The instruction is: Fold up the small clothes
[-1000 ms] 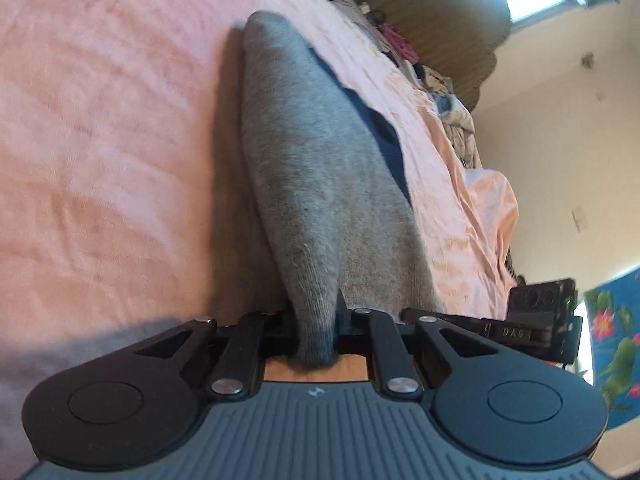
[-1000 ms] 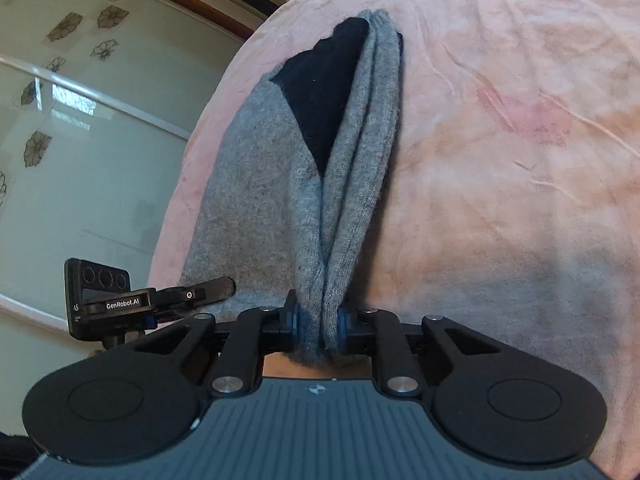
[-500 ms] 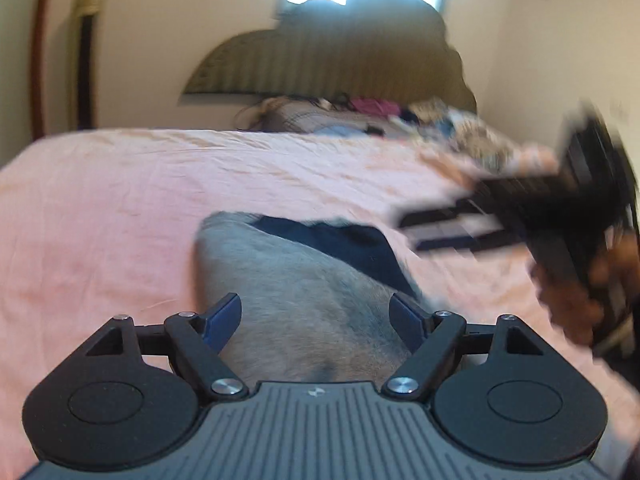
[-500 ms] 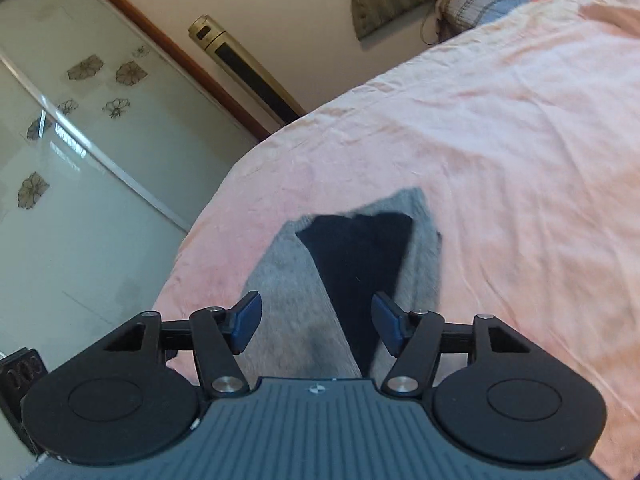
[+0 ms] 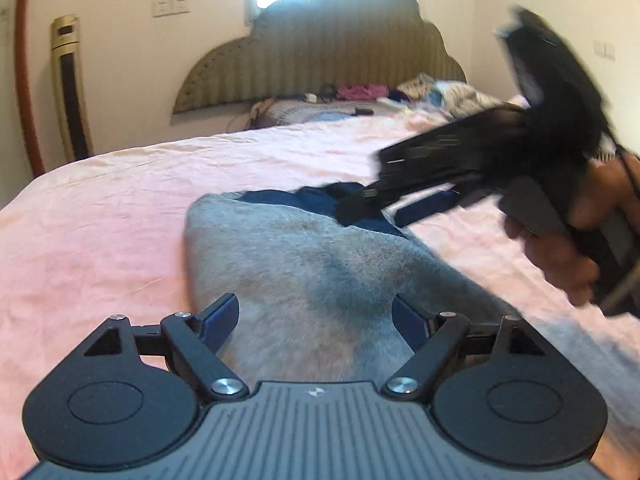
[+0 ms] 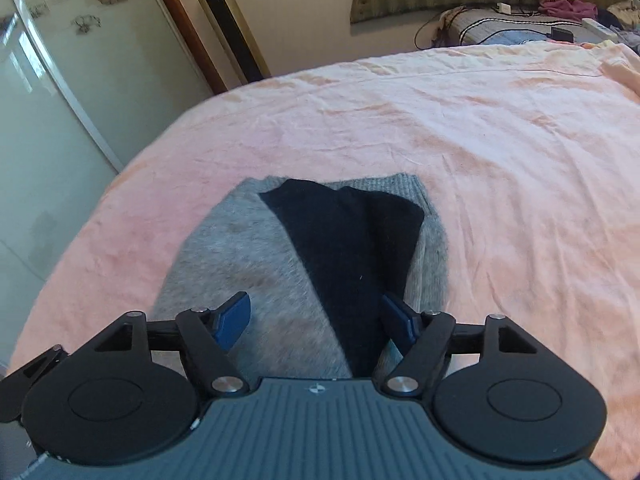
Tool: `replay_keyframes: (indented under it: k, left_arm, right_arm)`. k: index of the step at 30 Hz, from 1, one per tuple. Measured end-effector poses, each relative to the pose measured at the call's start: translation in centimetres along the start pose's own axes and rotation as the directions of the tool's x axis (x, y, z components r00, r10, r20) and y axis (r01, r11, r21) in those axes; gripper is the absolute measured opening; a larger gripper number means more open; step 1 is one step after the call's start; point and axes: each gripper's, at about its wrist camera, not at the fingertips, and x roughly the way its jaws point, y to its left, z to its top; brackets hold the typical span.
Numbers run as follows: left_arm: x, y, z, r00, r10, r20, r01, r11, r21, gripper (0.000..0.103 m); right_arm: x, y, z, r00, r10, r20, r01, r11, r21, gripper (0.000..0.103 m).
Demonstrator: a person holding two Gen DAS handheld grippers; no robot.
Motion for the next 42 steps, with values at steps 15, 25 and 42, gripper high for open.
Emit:
replay_keyframes:
  k: [15,25,42]
  left_arm:
    - [1.3,1.1,-2.6,0.991,-0.026,-0.132,0.007,0.989,-0.144,0.084]
    - [-0.8,1.8,-2.8,0.988,0.030,-0.153,-0.059,0.980,-0.189,0.084]
    - [-1.5,-0.8,-5.9,0.967,0.198,-0.161,-0.224,0.961,-0.161,0.103]
  right_arm:
    - [-2.9,1.2,-4.0,0.994,0.099,-0.042,-0.097,0.994,0.045,0.090]
    - [-6.1,0.7,-6.8,1.000,-0.016,0.005,0.016,0.999,0.040,0.098]
    - [-5.3,1.8,-14.9,0.864,-0.485,0.131,0.499,0.861,-0.100,0.103]
